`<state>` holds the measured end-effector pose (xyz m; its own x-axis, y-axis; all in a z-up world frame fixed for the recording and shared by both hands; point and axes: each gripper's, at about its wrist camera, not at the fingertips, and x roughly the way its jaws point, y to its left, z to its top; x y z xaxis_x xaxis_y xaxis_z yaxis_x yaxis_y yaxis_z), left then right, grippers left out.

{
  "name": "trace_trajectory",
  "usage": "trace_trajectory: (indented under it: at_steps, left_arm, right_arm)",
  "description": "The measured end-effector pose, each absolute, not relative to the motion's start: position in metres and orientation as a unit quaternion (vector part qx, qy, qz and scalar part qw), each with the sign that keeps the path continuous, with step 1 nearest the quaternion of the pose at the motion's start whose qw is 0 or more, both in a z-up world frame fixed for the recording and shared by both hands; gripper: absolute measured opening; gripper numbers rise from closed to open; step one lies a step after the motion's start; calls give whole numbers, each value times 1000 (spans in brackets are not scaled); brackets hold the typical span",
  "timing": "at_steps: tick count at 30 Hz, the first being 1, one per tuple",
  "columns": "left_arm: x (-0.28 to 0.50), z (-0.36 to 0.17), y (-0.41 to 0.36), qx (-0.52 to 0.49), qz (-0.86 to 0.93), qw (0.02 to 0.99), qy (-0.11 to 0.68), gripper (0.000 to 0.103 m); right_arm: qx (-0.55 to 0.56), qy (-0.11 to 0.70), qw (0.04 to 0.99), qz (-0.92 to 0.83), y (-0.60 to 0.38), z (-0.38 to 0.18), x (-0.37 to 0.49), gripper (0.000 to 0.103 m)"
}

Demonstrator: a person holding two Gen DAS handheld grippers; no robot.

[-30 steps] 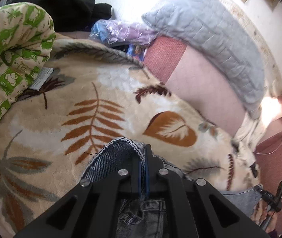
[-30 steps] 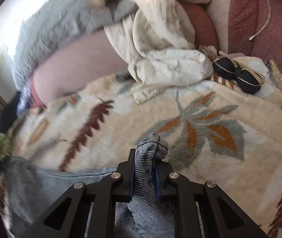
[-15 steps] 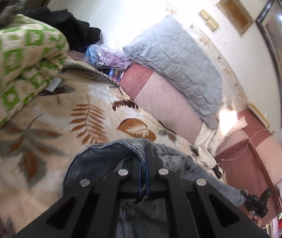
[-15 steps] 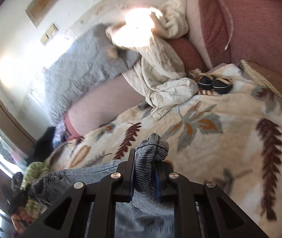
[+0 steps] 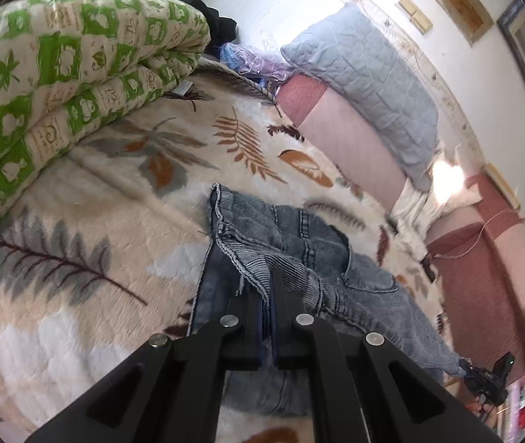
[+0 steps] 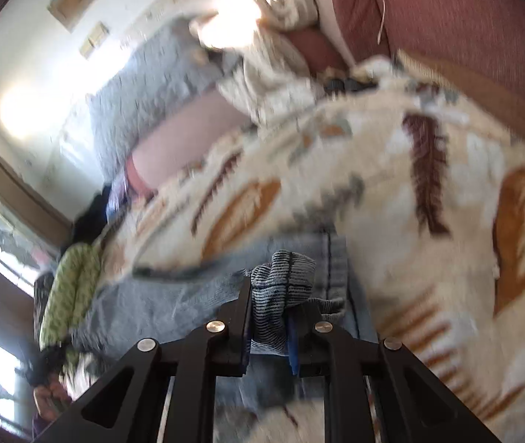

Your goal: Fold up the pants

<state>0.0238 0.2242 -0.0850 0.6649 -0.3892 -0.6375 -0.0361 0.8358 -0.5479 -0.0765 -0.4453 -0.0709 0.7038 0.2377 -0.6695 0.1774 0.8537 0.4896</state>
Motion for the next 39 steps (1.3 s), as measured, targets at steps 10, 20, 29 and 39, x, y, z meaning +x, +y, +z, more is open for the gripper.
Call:
trace_trajectory:
  at_steps: [10, 20, 29, 39]
  left_arm:
    - [17, -88, 228, -233, -46, 855, 461, 6]
    - [10, -69, 229, -208, -6, 858, 469, 9]
    - [-3, -71, 269, -217, 77, 853, 469, 9]
    - [8, -42, 113, -111, -139, 880, 441, 32]
  right_arm:
    - [244, 435, 866, -26, -462, -90, -109, 66]
    - [199, 370, 907, -24, -446, -51, -105, 66]
    - [221, 403, 888, -38, -454, -67, -71, 66]
    - [260, 422, 868, -24, -478, -89, -22, 66]
